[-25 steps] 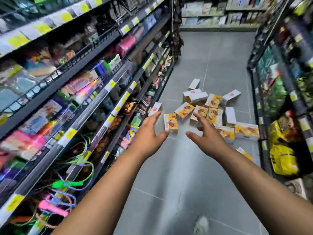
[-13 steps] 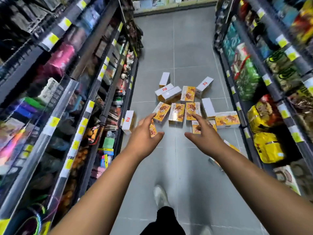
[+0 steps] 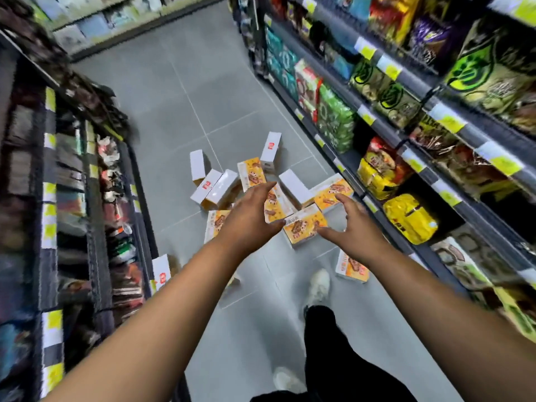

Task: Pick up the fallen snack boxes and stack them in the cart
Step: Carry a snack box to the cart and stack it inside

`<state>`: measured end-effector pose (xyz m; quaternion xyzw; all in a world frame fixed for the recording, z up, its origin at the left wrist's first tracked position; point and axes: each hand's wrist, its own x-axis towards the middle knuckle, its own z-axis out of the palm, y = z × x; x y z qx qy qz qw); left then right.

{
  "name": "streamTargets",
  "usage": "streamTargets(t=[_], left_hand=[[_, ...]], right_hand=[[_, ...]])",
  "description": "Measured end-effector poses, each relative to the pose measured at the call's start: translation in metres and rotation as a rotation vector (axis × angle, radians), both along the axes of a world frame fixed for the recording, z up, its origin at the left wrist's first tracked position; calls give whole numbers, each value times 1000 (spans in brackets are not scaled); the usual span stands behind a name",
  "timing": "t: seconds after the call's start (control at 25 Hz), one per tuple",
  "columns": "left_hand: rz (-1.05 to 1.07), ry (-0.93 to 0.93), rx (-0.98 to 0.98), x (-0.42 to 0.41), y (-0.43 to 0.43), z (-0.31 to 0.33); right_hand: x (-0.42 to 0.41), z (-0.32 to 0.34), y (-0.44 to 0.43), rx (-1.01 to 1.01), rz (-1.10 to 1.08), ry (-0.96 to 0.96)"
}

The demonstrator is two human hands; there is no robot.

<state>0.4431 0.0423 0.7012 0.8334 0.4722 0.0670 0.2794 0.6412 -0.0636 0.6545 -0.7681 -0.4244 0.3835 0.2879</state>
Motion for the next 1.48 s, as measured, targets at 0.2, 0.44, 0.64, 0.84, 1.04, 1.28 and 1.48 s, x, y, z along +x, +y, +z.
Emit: streamTargets(t=[0.2,0.44,0.64,0.84,1.04,1.28,1.48], left_hand=[[-184,138,114,66,122,-36],[-333,334,192,114,238,-109],[-453,467,170,139,324,-195],[-550,544,119,150,387,-298],[-665,617,116,156,425,-417],[-761,661,191,174,470,-575],[-825,710,279,208,489,-663]], right_hand=[[54,-35,99,-102,-33,-55],[104,-82,210,-232,-34,-166],[110,-171,276,-345,-106,-183],[100,-273,323,-428,-172,-178],[101,-397,354,-543,-204,-227],[102,-540,375,-604,-107,-310],[105,-627,393,-644,-78,-332]])
